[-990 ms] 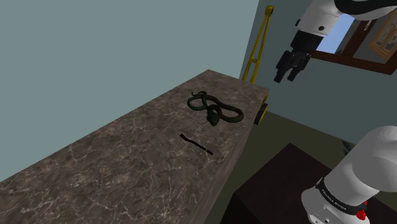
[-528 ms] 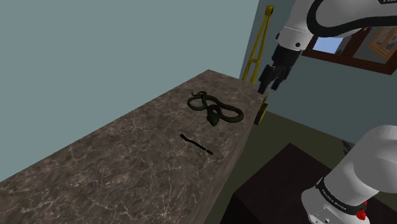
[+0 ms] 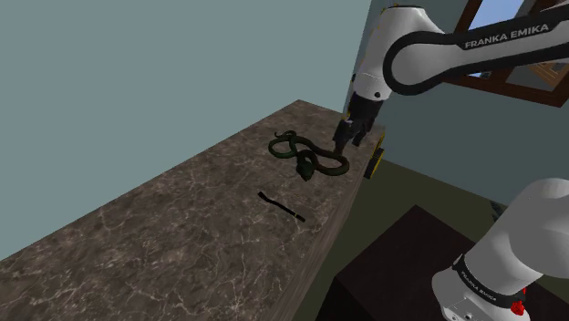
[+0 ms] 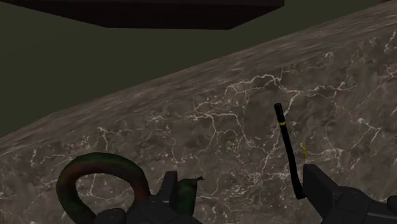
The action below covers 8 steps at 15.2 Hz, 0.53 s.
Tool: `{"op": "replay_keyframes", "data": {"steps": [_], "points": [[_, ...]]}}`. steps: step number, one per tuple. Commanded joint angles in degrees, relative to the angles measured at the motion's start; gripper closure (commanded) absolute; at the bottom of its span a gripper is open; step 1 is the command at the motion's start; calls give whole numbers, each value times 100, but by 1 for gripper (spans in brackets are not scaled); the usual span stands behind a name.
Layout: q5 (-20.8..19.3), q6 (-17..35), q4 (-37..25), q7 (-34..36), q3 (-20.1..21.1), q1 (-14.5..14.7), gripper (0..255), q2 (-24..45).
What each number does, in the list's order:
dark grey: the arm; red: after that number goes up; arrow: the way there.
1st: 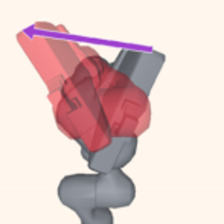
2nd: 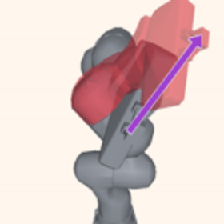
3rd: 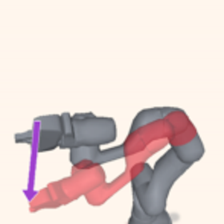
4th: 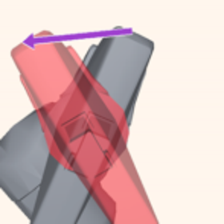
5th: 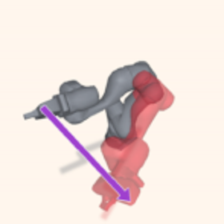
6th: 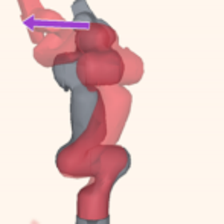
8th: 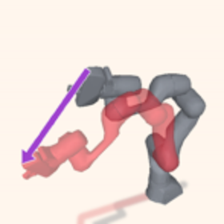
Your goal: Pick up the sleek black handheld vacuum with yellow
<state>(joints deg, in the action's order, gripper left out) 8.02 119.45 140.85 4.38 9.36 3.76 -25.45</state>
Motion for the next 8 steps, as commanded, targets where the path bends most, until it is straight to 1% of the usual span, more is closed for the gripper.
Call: {"op": "replay_keyframes", "data": {"steps": [1, 5, 8], "points": [[-33, 334, -25, 57, 154, 62, 0, 342], [-213, 950, -196, 217, 446, 143, 0, 1131], [-456, 1363, -394, 399, 646, 191, 0, 1758]]}}
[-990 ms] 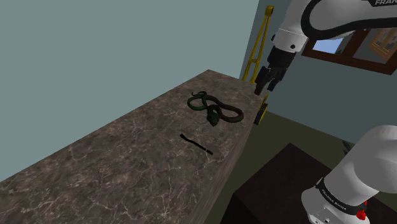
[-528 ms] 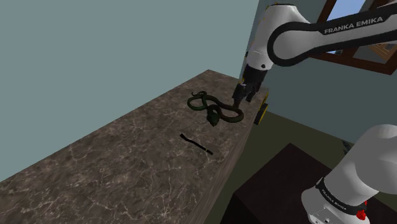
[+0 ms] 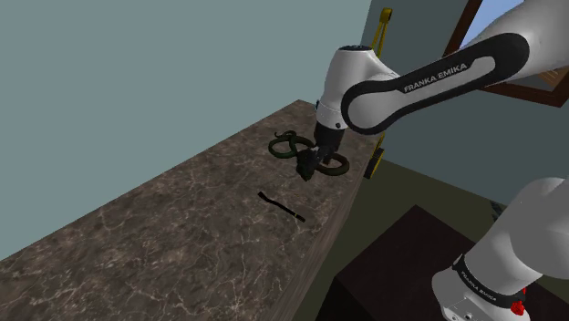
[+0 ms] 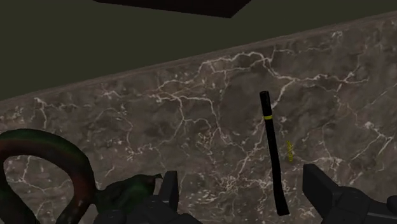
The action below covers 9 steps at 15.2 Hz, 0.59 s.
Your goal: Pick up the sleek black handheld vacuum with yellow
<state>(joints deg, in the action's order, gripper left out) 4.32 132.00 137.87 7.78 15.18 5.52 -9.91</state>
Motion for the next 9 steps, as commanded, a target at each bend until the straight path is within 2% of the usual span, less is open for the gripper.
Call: {"op": "replay_keyframes", "data": {"steps": [1, 9], "points": [[-189, 234, -175, 133, 122, 33, 0, 418], [-1348, 963, -1045, 906, 314, 364, 0, 2192]]}}
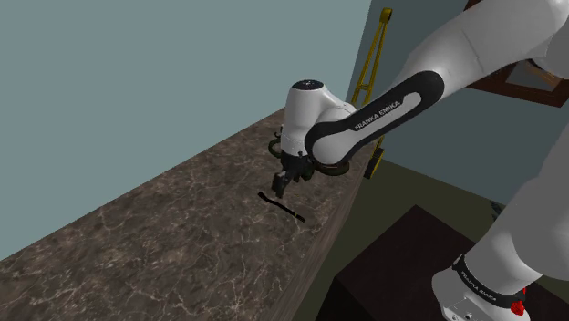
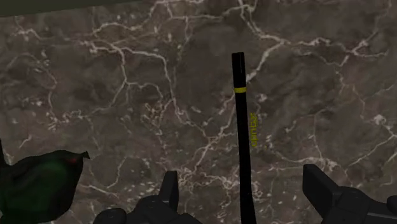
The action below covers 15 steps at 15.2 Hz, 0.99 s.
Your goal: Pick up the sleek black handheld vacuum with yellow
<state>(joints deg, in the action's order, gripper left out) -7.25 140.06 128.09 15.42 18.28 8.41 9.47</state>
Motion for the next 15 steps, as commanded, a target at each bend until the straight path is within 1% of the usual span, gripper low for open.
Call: {"op": "replay_keyframes", "data": {"steps": [1, 8, 11, 12, 15], "points": [[-347, 211, -205, 239, -15, 149, 0, 474], [-624, 657, -166, 446, -157, 251, 0, 908], [-647, 693, -165, 463, -171, 261, 0, 945], [-648, 699, -159, 459, -173, 257, 255, 945], [-649, 698, -161, 462, -173, 259, 255, 946]]}}
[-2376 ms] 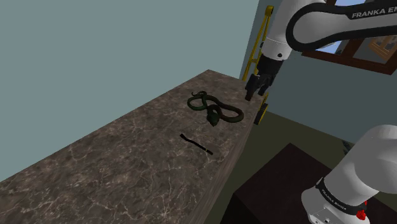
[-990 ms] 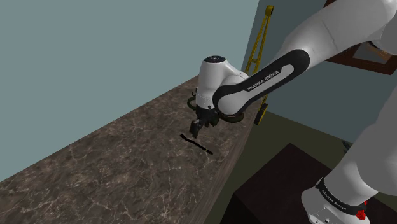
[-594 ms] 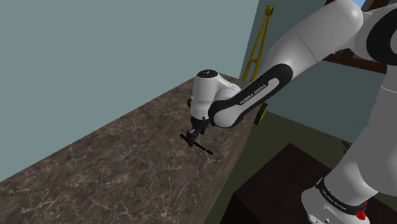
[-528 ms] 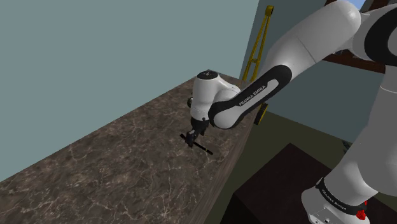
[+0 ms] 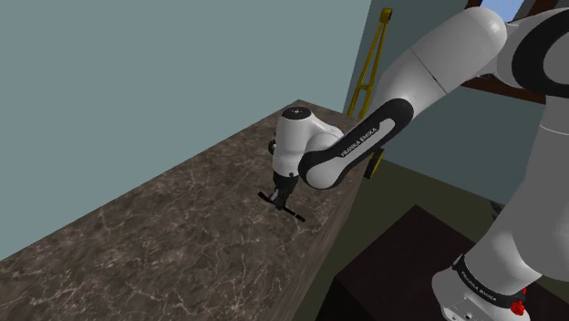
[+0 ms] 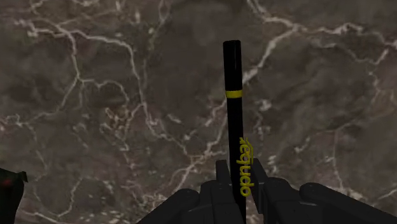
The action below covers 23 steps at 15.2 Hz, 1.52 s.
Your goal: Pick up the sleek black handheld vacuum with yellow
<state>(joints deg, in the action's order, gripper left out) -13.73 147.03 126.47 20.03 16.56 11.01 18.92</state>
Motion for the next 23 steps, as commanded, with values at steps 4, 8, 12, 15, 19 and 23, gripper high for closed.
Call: {"op": "replay_keyframes", "data": {"steps": [4, 8, 12, 15, 19, 23], "points": [[-1, 1, 0, 0, -1, 0, 255, 1], [83, -128, -6, -59, 46, -30, 255, -129], [243, -383, -28, -179, 124, -85, 255, -377], [359, -579, -59, -265, 171, -118, 255, -555], [503, -846, -118, -372, 221, -152, 255, -780], [575, -993, -158, -427, 241, -166, 255, -896]]}}
